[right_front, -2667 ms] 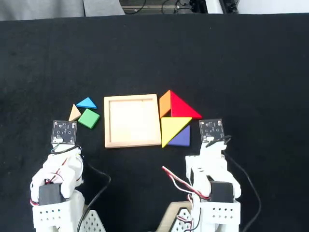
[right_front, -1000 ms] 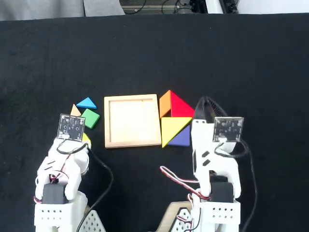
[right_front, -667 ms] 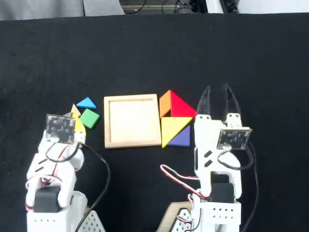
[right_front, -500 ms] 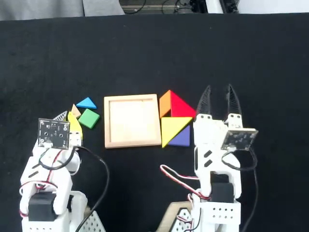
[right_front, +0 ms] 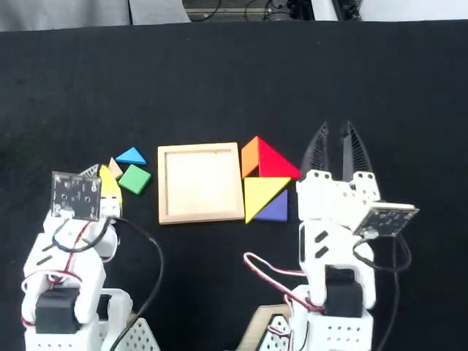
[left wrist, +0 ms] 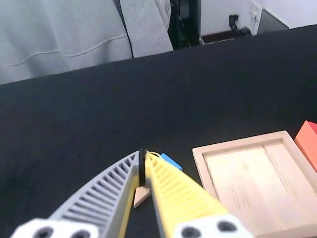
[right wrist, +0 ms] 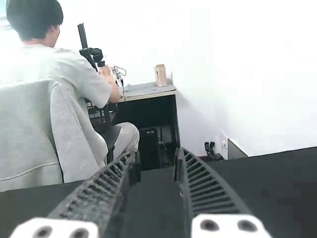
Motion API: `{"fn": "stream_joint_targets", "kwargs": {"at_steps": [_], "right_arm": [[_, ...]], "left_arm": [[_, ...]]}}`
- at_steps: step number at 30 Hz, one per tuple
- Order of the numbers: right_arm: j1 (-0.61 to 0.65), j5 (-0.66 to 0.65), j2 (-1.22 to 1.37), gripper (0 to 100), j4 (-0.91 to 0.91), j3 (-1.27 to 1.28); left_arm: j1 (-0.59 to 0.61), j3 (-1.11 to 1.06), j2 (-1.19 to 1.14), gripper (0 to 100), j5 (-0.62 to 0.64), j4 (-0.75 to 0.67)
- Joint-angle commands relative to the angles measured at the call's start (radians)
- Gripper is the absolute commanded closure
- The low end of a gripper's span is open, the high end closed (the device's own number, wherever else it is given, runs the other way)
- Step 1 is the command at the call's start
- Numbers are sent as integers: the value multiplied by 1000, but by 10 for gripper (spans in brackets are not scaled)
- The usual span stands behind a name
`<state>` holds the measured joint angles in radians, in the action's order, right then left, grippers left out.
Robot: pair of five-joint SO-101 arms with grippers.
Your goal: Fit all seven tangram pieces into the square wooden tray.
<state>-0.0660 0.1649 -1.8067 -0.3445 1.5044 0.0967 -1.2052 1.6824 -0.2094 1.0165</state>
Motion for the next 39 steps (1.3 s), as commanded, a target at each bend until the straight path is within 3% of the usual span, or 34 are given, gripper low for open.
{"fn": "stream_joint_targets", "kwargs": {"at_steps": [1,6,11,17,22,27,33,39], "right_arm": [[32,6,-82,874,-114,-147],[112,-74,-82,874,-212,-157],[115,-84,-82,874,-275,-159],[117,-84,41,874,-342,-216],[118,-84,390,874,-506,-503],[118,-94,817,874,-809,-886],[114,-86,1326,874,-1247,-1287],[117,-38,1658,874,-1410,-1555]], "left_arm": [[-12,176,-230,967,74,-25],[-47,312,-537,967,164,-17],[-45,344,-796,967,186,-31],[-45,283,-1014,967,187,-152],[-42,228,-1089,967,187,-256],[-42,196,-1089,967,201,-311],[-39,205,-1089,967,456,-299],[22,272,-1089,967,466,-203]]}}
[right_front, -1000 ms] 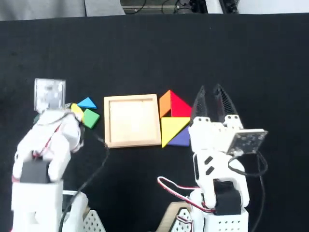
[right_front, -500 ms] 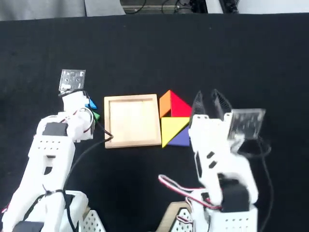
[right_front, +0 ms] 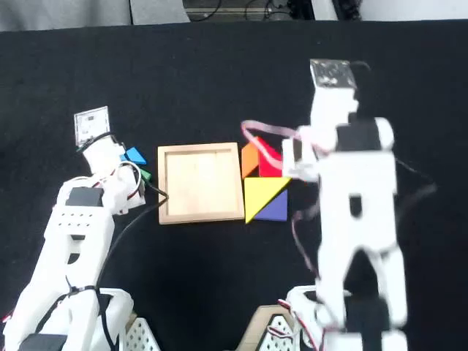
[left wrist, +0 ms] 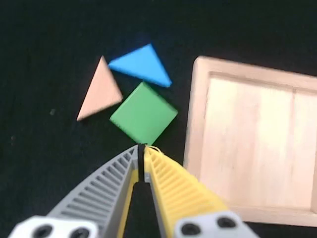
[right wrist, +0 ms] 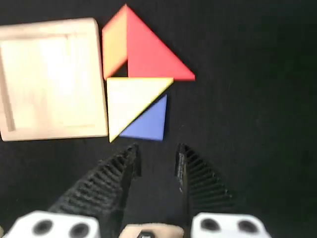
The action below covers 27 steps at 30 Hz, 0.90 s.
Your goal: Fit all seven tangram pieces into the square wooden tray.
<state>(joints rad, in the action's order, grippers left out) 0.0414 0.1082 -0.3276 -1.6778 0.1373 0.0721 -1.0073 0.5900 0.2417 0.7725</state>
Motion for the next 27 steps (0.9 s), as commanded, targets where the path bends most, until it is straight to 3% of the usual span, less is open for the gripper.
{"fn": "stream_joint_targets", "kwargs": {"at_steps": [1,9,17,22,27], "right_arm": [[9,20,216,874,-77,-208],[5,9,367,874,-78,-300],[5,-238,378,874,-23,-314],[12,-445,374,874,-25,-344],[29,-457,383,874,54,-343]], "left_arm": [[56,77,3,966,14,40],[68,31,-8,966,-20,-3],[59,-191,3,967,-327,-331],[59,-206,3,970,-341,-356],[59,-208,3,970,-345,-358]]}}
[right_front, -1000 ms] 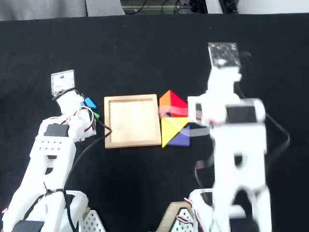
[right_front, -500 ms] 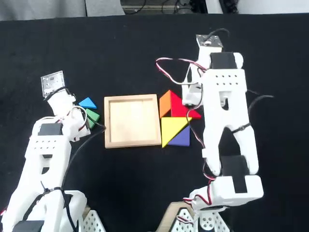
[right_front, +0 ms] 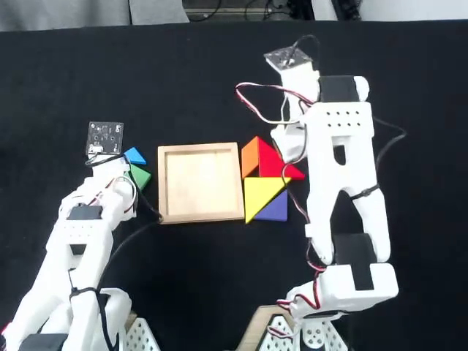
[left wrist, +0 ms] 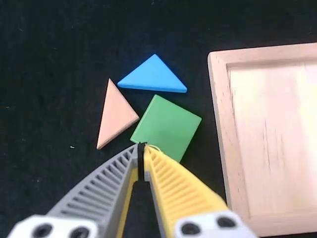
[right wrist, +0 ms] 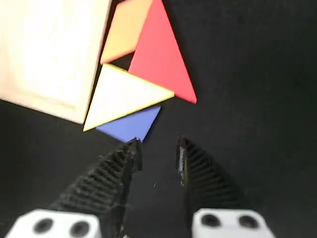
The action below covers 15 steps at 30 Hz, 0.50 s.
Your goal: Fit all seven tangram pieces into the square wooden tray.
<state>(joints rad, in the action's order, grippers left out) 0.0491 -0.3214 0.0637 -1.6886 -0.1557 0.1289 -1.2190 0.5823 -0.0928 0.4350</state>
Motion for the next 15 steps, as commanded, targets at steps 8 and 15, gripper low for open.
{"fn": "stream_joint_targets", "kwargs": {"at_steps": [8,15], "right_arm": [[117,-100,93,877,138,-51],[110,-98,263,778,222,-51]], "left_arm": [[-25,-1,11,970,-14,-20],[-24,1,11,970,-14,-21]]}}
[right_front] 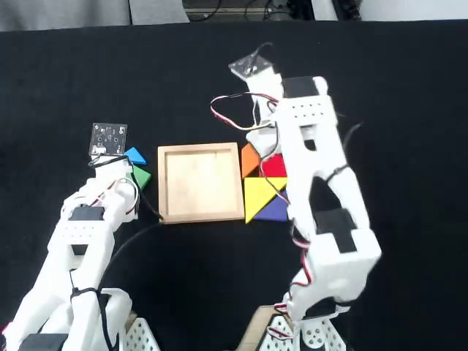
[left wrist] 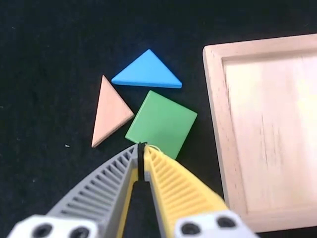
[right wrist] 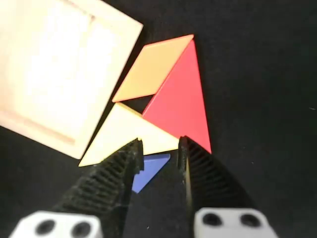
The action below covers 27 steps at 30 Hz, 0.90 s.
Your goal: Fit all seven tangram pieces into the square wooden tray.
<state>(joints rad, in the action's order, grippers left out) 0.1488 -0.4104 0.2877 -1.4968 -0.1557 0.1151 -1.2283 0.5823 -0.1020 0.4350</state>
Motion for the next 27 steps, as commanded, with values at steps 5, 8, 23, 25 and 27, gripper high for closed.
{"fn": "stream_joint_targets", "kwargs": {"at_steps": [5,8,23,25,27], "right_arm": [[15,-78,59,523,20,-24],[18,-110,64,490,25,1],[2,-107,67,490,226,180],[2,-107,67,490,264,205],[2,-107,67,490,290,217]], "left_arm": [[-12,15,11,970,-5,-21],[-12,15,11,970,-5,-21],[-12,15,2,970,-5,-21],[-12,15,2,970,-5,-21],[-12,13,6,970,-5,-21]]}}
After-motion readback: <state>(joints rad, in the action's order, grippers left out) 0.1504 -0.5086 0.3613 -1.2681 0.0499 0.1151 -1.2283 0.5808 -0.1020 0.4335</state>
